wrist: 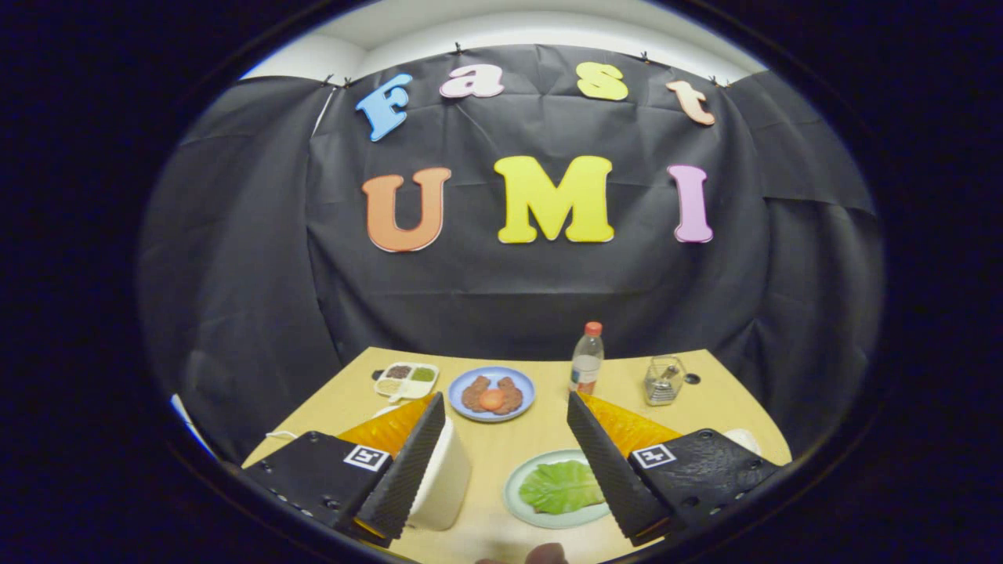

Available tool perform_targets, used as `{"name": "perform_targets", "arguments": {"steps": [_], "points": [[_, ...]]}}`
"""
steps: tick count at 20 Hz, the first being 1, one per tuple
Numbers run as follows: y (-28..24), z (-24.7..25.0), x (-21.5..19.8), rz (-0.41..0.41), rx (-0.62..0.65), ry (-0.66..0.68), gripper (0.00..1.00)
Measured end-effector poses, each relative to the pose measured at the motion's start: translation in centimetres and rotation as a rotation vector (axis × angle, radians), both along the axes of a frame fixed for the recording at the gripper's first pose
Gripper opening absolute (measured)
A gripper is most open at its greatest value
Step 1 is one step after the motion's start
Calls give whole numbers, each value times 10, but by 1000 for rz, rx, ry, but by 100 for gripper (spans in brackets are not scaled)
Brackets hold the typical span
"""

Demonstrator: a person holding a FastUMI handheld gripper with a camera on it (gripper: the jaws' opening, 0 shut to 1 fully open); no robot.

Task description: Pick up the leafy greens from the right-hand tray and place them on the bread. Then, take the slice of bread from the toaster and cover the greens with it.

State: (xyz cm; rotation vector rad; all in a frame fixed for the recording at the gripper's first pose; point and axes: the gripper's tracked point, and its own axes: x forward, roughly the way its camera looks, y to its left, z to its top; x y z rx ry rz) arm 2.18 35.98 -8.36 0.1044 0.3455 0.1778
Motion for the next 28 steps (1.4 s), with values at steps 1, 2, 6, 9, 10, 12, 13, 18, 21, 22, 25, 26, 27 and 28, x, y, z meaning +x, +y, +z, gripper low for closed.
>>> {"name": "perform_targets", "arguments": {"steps": [1,2,6,9,10,12,13,18,21,22,25,26,27,28], "points": [[17,-1,1,12,8,3,96],[34,-5,2,23,11,7,96],[82,-35,3,56,-9,54,96],[98,-69,9,62,-56,108,96],[99,-81,13,55,-69,131,97],[101,-102,18,40,-88,170,96],[100,-110,21,30,-99,188,92],[93,-128,33,-12,-106,234,53],[95,-129,34,-4,-102,252,22],[95,-126,33,1,-99,256,21],[98,-120,29,20,-82,272,10],[97,-115,28,27,-78,272,10],[96,-107,26,31,-75,261,10],[94,-97,24,36,-67,248,10]]}}
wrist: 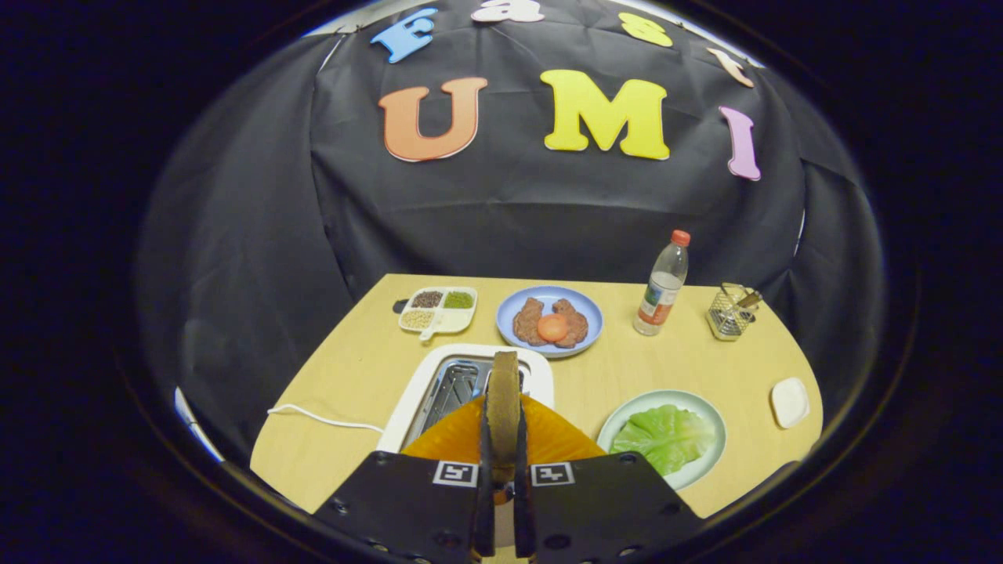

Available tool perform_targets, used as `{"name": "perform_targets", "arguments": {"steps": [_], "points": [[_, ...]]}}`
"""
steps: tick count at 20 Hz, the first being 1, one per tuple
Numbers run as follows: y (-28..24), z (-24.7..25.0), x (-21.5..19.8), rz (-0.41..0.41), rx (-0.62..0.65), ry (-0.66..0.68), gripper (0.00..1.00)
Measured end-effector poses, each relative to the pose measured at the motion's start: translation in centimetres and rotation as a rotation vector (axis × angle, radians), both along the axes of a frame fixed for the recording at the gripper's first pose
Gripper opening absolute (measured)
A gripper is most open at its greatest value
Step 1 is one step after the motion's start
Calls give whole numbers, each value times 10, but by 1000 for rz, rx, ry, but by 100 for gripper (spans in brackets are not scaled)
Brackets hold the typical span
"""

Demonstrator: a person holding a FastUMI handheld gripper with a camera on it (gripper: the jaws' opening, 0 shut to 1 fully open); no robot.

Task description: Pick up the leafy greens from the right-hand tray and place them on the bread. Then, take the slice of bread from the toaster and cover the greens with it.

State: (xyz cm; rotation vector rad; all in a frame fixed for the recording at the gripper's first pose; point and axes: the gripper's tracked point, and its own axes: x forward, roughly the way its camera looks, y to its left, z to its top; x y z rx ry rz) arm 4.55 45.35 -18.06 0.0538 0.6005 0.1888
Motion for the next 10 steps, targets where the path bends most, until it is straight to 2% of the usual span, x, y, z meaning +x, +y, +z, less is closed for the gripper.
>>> {"name": "perform_targets", "arguments": {"steps": [5,10], "points": [[-16,54,-14,29,44,-83,10],[-50,87,-11,2,90,-130,10]]}}
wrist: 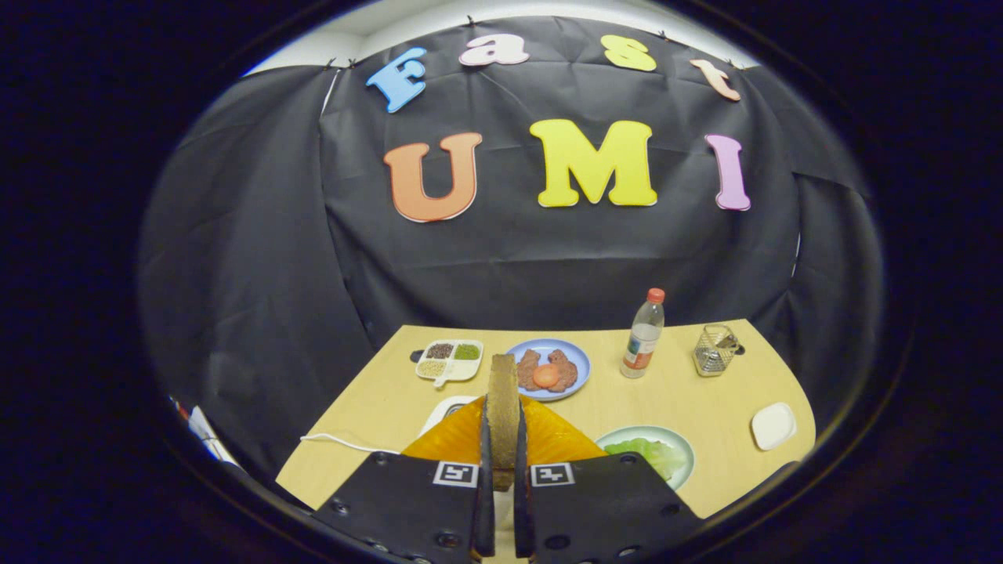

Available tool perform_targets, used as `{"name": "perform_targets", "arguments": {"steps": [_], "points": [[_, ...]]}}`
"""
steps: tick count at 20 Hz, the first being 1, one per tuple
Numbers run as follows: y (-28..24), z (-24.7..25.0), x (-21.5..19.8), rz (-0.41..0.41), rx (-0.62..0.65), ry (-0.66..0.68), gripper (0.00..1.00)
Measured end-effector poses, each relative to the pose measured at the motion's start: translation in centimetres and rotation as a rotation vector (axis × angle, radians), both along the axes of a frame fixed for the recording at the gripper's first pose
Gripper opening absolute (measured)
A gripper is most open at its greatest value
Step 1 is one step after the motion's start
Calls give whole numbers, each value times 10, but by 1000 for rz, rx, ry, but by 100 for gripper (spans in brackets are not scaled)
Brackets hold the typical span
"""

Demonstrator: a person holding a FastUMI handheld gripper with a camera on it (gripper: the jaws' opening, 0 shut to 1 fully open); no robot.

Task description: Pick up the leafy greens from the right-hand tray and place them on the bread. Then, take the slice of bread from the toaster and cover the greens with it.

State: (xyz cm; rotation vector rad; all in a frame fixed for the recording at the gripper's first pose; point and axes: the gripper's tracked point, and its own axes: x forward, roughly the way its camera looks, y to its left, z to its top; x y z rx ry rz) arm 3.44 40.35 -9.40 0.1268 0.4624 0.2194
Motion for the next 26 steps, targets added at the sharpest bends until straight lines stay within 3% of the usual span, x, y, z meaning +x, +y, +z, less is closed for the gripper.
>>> {"name": "perform_targets", "arguments": {"steps": [7,12,26], "points": [[-85,-13,8,-78,20,-6,10],[-132,-51,17,-98,56,4,10],[-124,-181,45,-77,234,179,10]]}}
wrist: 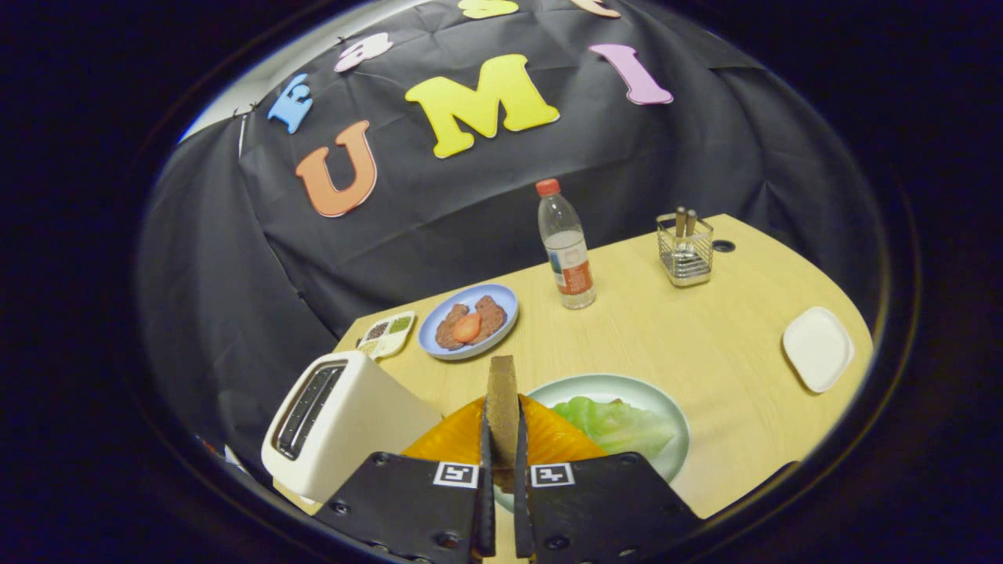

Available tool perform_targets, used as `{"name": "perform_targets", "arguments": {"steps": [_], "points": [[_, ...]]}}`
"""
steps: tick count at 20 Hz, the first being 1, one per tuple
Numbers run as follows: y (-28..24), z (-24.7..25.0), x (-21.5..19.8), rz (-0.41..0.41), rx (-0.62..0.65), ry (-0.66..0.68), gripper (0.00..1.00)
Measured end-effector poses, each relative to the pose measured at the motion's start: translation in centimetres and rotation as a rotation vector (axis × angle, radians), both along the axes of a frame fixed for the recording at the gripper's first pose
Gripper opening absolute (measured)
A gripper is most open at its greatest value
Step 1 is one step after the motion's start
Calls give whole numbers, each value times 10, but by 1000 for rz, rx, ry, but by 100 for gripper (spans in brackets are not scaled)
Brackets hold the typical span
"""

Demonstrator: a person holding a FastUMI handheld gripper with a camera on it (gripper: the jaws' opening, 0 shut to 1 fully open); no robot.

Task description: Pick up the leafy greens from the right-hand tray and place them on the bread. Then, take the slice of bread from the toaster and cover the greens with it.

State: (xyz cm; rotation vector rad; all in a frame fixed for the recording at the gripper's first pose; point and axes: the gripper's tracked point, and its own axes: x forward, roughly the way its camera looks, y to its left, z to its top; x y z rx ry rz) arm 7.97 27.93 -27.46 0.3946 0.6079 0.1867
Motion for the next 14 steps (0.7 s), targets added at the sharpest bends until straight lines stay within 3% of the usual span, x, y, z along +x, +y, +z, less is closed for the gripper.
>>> {"name": "perform_targets", "arguments": {"steps": [3,4,5,9,11,14], "points": [[-19,-16,1,-14,-1,23,10],[-28,-19,0,-16,-10,26,16],[-34,-24,1,-11,-12,29,16],[-63,-44,3,2,-72,56,37],[-74,-49,4,24,-96,57,40],[-91,-62,9,44,-115,83,52]]}}
